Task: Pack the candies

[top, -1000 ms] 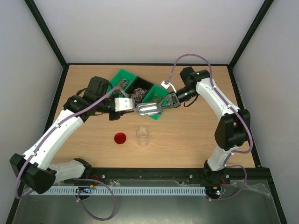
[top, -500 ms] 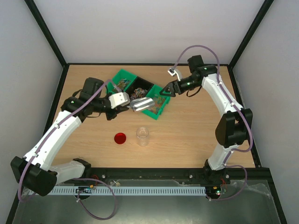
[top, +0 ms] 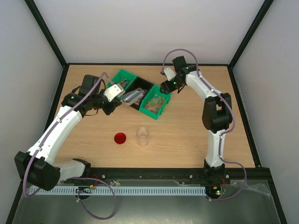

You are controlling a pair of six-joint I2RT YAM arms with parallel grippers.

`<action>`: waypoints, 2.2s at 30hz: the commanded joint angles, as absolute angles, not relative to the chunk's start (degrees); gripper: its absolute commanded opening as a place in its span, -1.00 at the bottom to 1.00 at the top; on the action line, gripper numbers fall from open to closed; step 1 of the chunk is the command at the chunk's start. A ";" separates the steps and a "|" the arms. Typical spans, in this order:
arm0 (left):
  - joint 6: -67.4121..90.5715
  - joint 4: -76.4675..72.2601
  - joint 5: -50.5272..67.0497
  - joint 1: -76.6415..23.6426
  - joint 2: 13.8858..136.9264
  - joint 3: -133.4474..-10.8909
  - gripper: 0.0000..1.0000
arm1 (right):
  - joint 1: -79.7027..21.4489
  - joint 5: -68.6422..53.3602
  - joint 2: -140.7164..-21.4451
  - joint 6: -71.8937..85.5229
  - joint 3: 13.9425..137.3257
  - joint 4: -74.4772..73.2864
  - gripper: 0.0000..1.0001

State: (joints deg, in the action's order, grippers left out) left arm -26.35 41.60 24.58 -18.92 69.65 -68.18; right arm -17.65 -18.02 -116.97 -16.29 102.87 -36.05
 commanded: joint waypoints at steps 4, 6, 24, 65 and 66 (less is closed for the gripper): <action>-22.30 42.87 17.73 -17.89 72.52 -70.31 -0.95 | -19.38 -11.09 -125.57 -18.40 110.88 -35.37 0.26; -21.80 42.41 16.77 -17.92 72.80 -70.23 -0.95 | -19.47 -11.20 -127.42 -18.53 112.44 -35.78 0.17; -24.52 51.43 13.97 -21.86 82.59 -77.38 -0.95 | -21.17 -15.56 -120.06 -12.69 98.11 -30.48 -0.49; -49.30 65.11 -12.30 -22.59 101.68 -94.23 -0.95 | -28.58 -13.68 -113.34 -11.47 85.26 -21.13 -0.81; -49.84 66.44 -12.37 -22.61 102.75 -95.78 -0.95 | -28.66 -13.63 -113.36 -11.51 85.19 -21.05 -0.81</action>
State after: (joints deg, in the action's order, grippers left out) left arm -45.76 60.20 -10.09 -22.70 100.14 -90.91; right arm -27.18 -13.37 -114.72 -9.15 84.95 -21.28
